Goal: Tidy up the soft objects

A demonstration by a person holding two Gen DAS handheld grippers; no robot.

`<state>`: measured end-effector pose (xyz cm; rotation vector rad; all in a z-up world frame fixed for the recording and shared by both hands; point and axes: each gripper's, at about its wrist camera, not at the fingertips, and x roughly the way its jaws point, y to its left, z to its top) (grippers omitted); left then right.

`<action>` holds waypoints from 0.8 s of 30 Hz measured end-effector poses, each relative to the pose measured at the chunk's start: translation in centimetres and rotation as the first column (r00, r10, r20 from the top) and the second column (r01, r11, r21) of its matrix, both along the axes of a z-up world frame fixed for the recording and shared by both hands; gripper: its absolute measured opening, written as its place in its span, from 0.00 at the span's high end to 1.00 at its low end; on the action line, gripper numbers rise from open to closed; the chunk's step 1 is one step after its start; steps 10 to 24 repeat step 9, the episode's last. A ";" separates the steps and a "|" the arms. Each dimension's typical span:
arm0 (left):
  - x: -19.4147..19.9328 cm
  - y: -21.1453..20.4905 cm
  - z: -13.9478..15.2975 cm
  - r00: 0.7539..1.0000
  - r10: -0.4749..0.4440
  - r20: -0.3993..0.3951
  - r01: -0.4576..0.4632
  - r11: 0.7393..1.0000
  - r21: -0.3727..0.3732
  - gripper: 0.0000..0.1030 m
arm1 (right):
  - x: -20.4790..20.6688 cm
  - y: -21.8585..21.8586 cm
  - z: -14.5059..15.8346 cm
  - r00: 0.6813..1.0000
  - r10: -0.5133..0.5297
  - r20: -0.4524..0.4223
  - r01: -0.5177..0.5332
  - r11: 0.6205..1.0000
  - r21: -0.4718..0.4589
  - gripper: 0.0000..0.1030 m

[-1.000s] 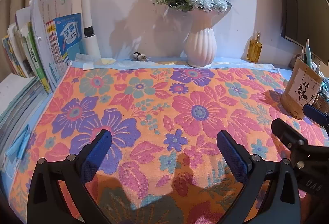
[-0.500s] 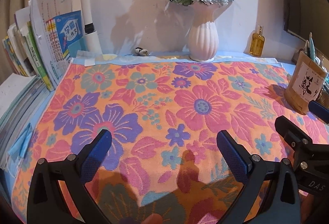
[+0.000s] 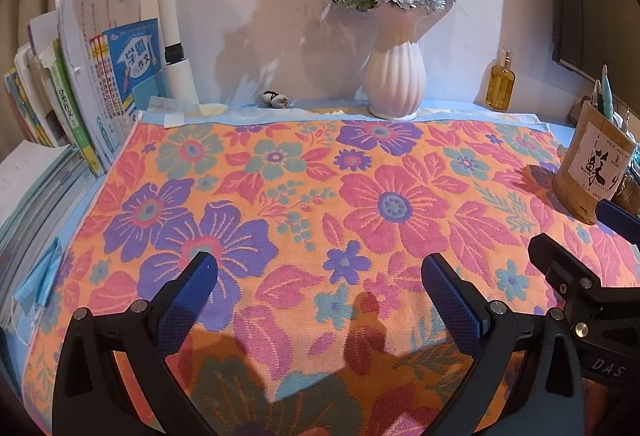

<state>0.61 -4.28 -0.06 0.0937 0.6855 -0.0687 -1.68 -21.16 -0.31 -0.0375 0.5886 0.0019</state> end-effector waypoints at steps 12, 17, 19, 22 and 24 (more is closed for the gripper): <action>-0.8 0.1 0.8 0.997 -0.022 0.072 0.022 1.000 -0.002 0.01 | 0.0 -0.6 0.0 1.000 -0.011 -0.006 0.012 0.999 0.046 0.00; -0.8 0.1 0.8 0.997 -0.022 0.072 0.022 1.000 -0.002 0.01 | 0.0 -0.6 0.0 1.000 -0.011 -0.006 0.012 0.999 0.046 0.00; -0.8 0.1 0.8 0.997 -0.022 0.072 0.022 1.000 -0.002 0.01 | 0.0 -0.6 0.0 1.000 -0.011 -0.006 0.012 0.999 0.046 0.00; -0.8 0.1 0.8 0.997 -0.022 0.072 0.022 1.000 -0.002 0.01 | 0.0 -0.6 0.0 1.000 -0.011 -0.006 0.012 0.999 0.046 0.00; -0.8 0.1 0.8 0.997 -0.022 0.072 0.022 1.000 -0.002 0.01 | 0.0 -0.6 0.0 1.000 -0.011 -0.006 0.012 0.999 0.046 0.00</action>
